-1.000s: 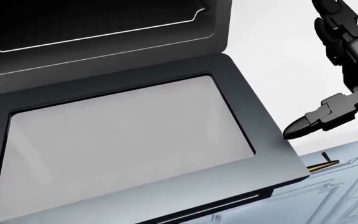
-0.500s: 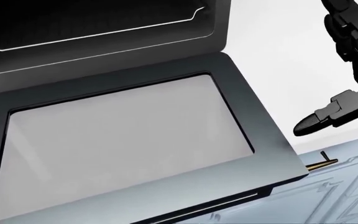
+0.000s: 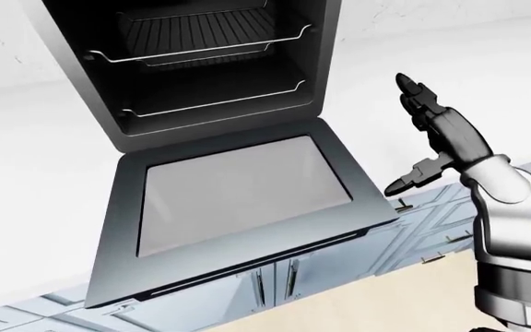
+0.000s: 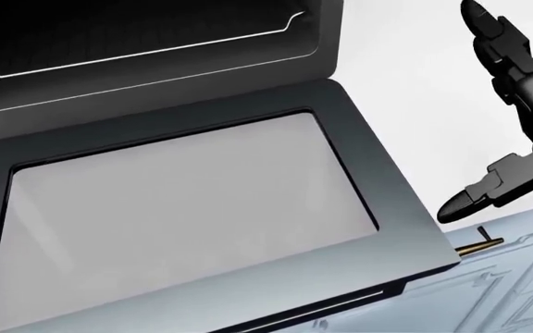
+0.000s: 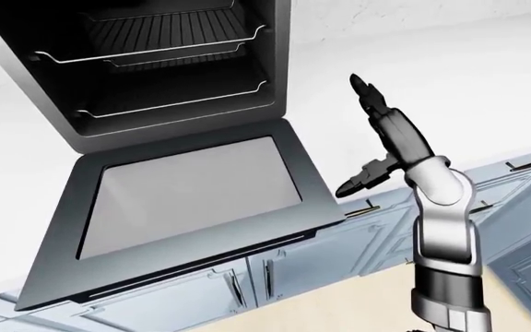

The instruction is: Close the toaster oven door.

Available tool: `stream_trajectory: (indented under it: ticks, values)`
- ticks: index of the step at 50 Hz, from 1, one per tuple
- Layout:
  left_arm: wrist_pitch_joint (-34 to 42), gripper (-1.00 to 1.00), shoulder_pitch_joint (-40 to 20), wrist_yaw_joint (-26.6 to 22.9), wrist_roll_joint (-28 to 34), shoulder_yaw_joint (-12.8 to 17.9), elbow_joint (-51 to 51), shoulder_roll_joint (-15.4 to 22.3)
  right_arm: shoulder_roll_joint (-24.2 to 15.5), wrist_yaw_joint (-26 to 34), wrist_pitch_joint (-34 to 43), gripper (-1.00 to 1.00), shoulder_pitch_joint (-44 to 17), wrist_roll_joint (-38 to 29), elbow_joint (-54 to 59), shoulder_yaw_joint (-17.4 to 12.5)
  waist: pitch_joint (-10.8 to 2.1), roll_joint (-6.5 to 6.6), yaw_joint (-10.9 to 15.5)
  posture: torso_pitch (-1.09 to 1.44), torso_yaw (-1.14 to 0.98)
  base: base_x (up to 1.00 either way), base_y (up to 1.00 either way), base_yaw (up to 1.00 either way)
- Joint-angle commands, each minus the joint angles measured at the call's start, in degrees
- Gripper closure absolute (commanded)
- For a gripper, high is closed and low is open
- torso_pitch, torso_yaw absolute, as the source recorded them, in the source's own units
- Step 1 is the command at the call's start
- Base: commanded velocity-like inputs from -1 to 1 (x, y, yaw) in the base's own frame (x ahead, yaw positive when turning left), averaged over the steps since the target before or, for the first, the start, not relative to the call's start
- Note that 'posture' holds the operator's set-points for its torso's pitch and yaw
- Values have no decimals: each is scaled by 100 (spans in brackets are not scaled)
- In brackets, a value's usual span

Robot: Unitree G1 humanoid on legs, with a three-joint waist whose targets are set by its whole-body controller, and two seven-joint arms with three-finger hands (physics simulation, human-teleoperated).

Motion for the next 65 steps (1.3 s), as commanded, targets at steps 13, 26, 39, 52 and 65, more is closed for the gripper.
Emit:
stream_trajectory:
  ticks: [13,26,39,52,65]
  values:
    - [-131,-100,-100,2,-33,98,-206,170,-85,67,-395,-100,-74,-63,-174,-119,-116,25,-4,0,0,0,0,0]
    - [-141,-100,-101,7,-35,98,-194,178,18,105,-634,-100,83,-134,-209,-107,-116,25,-9,0,0,0,0,0]
    - [-127,-100,-78,-6,-54,138,-214,183,286,-318,-529,-100,156,-228,-464,19,-120,37,-5,0,0,0,0,0]
    - [-102,-100,-88,8,-95,169,-199,232,540,-226,-707,-100,443,-411,-626,115,-125,47,-12,0,0,0,0,0]
    - [-138,-100,-78,-5,-69,170,-173,224,823,-409,-649,-100,623,-426,-700,255,-127,61,-14,0,0,0,0,0]
